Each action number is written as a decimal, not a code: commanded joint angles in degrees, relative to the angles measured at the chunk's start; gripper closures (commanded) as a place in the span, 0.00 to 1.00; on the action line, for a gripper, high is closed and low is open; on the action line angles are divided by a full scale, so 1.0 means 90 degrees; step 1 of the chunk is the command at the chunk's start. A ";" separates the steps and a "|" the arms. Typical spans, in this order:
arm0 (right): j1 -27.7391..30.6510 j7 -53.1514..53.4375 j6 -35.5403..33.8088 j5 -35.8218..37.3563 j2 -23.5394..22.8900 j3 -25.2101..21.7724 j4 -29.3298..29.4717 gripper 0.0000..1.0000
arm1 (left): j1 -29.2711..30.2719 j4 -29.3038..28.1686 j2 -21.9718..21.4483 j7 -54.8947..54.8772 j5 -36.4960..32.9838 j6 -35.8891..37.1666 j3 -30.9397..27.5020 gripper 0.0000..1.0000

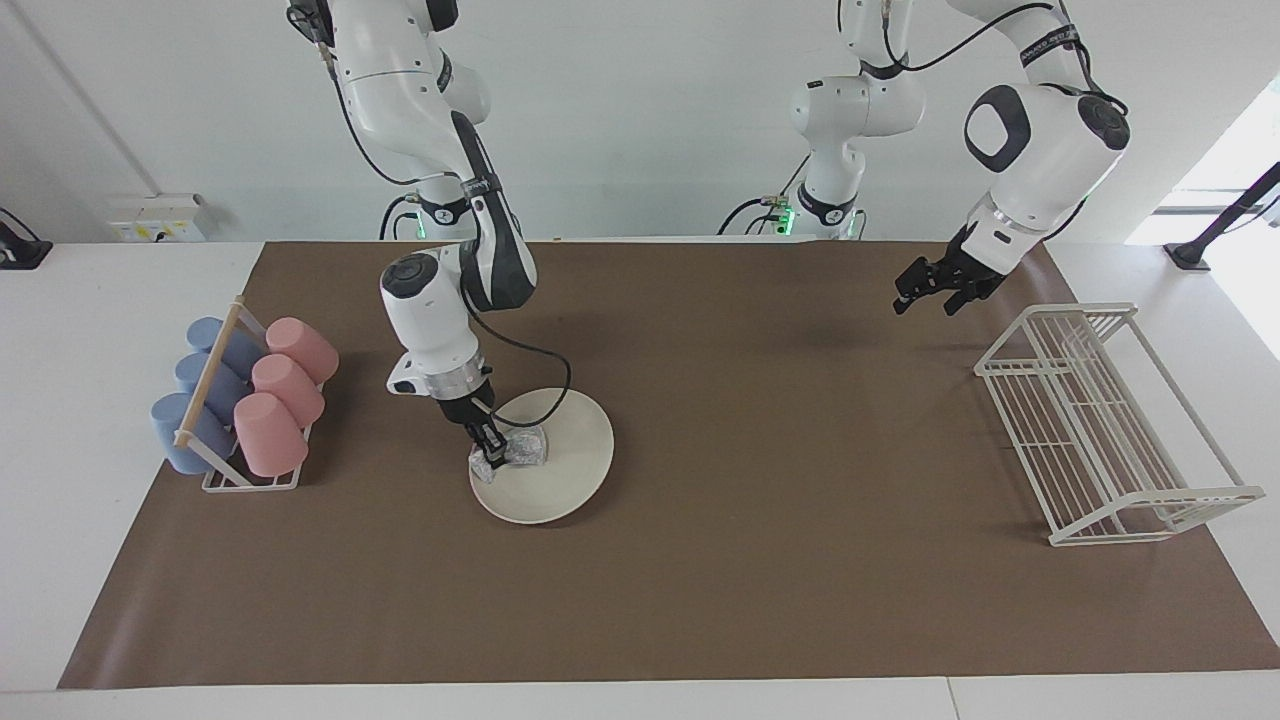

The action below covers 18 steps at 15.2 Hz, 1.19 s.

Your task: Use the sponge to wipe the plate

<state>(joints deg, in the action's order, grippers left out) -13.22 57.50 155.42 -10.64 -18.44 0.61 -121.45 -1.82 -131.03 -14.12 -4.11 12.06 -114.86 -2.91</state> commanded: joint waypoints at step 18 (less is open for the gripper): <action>-0.1168 0.3083 -0.2841 0.0019 0.0671 0.0030 0.1422 1.00 | 0.0095 0.0115 0.0056 0.0212 -0.0130 -0.0041 -0.0009 0.00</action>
<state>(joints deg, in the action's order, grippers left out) -23.81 82.35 137.86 -10.63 -15.61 0.81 -112.51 -1.67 -130.74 -14.12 -3.28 12.02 -114.98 -3.24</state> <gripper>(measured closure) 0.881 0.000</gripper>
